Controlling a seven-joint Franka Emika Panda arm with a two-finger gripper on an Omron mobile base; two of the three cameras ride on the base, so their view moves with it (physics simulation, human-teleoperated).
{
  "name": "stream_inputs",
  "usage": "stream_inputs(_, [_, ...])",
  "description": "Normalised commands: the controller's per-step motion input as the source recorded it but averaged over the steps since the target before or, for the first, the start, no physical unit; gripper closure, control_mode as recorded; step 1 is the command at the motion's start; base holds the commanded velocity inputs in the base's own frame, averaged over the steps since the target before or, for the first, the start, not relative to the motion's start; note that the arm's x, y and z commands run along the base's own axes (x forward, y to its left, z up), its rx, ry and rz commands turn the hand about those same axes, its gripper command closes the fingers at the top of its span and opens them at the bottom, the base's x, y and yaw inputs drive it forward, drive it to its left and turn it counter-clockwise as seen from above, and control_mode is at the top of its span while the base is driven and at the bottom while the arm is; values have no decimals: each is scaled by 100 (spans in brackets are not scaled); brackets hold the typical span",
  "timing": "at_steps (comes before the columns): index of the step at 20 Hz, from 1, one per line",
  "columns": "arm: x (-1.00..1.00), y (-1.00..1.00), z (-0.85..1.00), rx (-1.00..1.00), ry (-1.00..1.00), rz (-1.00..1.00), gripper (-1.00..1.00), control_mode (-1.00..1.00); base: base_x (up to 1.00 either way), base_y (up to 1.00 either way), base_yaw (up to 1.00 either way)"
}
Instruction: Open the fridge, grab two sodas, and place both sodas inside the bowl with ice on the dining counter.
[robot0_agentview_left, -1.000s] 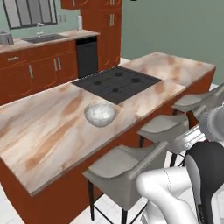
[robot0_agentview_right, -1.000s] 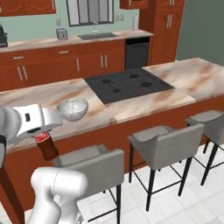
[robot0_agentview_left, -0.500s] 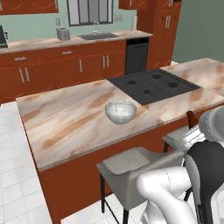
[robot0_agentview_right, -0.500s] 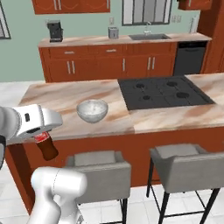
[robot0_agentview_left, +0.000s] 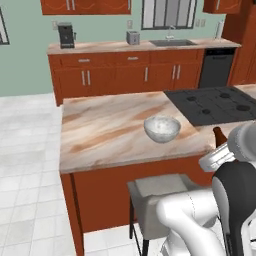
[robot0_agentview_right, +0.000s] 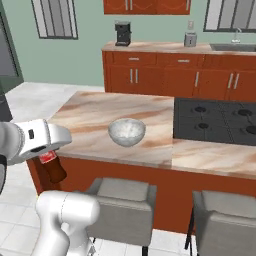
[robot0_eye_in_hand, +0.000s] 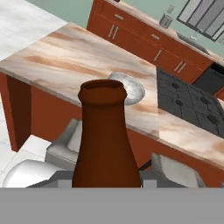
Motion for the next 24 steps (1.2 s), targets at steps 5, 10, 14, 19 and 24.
stream_inputs(5, [0,0,0,0,0,0,100,100,90,-48,40])
stream_inputs(10, [100,-31,-4,0,12,26,100,-100,0,0,0])
stream_inputs(14, [100,-11,0,-1,18,7,100,-100,0,0,0])
stream_inputs(19, [99,1,0,-11,23,0,100,-100,0,0,0])
stream_inputs(24, [100,-2,-18,-9,23,1,100,-100,0,0,0])
